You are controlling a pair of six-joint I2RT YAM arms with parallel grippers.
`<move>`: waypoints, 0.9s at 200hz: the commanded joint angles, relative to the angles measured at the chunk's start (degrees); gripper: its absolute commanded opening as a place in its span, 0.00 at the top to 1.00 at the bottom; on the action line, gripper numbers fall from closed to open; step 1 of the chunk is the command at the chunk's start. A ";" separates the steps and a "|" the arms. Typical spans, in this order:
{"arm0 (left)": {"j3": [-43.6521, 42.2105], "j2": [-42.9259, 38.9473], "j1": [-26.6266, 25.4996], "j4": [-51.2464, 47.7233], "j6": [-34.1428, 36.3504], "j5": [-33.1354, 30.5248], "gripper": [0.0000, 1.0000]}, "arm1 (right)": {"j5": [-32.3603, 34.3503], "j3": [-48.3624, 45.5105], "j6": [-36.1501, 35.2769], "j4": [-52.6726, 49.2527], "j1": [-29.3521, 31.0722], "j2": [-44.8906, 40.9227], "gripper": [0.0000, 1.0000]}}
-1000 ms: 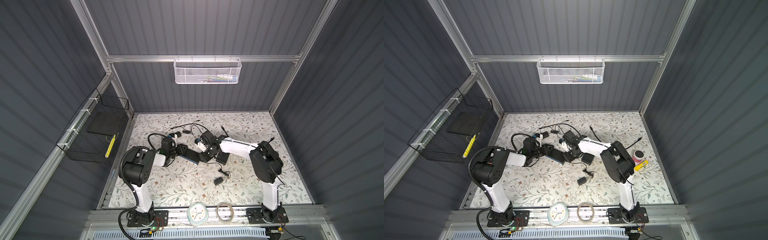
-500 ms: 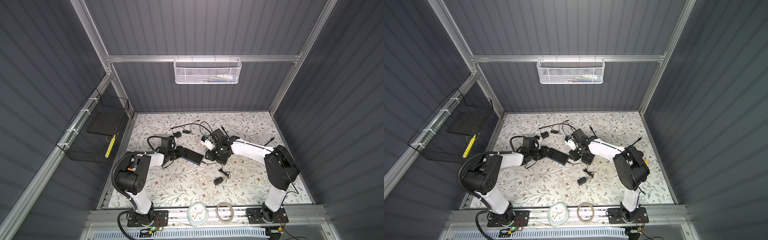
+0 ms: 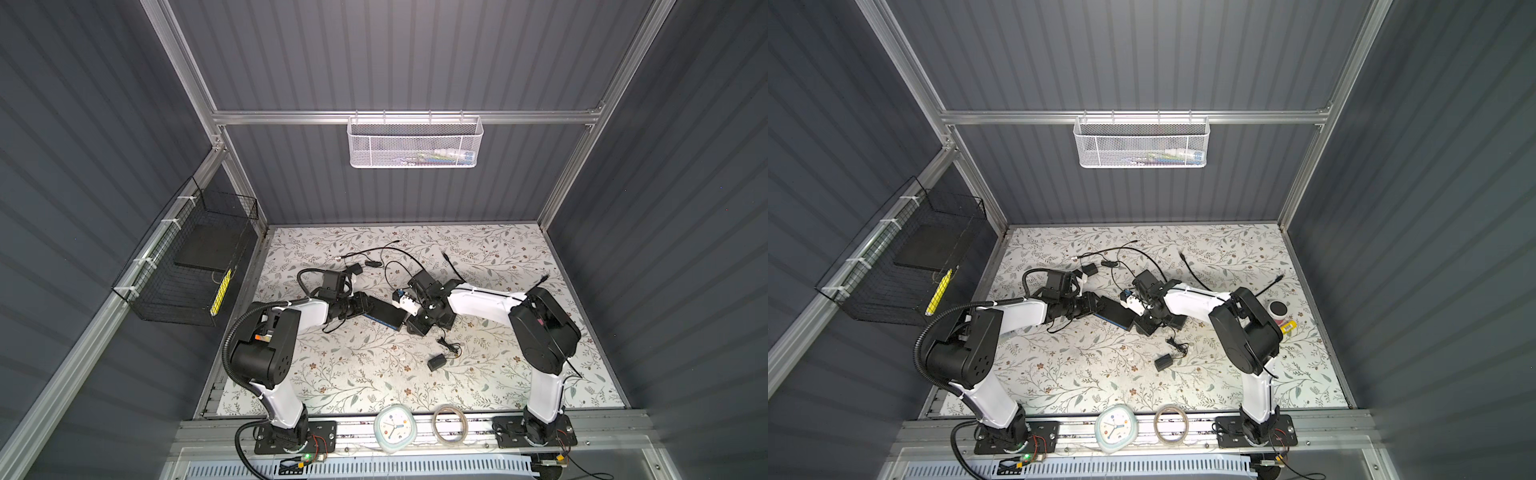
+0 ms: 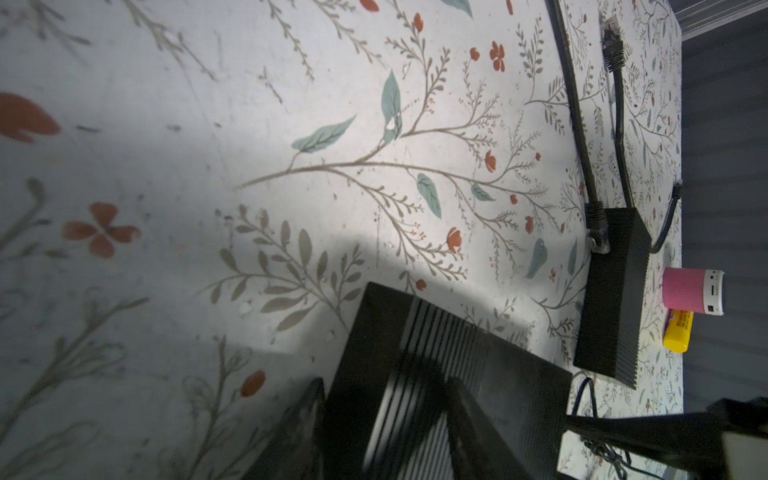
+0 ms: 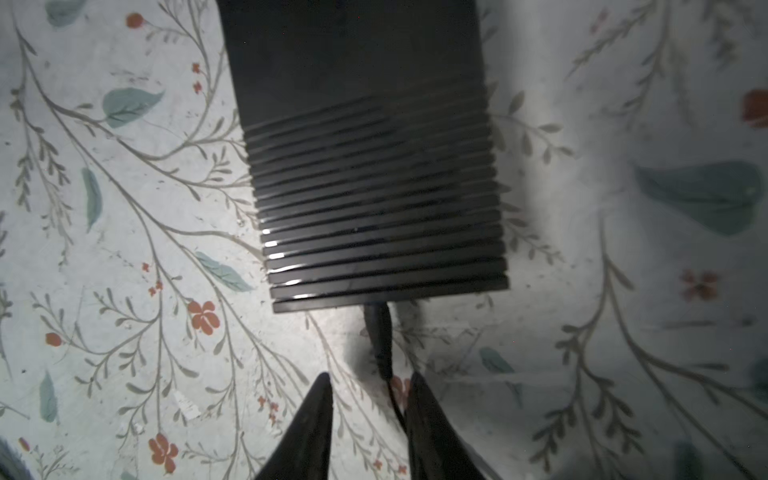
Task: Insert the plug into the switch port
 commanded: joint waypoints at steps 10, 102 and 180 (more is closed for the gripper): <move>-1.70 3.54 0.29 -11.41 1.97 -1.40 0.52 | 0.47 1.14 -1.11 0.22 0.11 0.90 0.69; -0.55 5.53 0.29 -11.61 3.29 -0.32 0.54 | 1.80 2.82 -1.90 1.23 0.99 3.43 0.79; -0.86 6.27 0.21 -11.17 3.96 -0.22 0.56 | 1.29 3.66 -1.14 0.49 1.53 2.60 1.00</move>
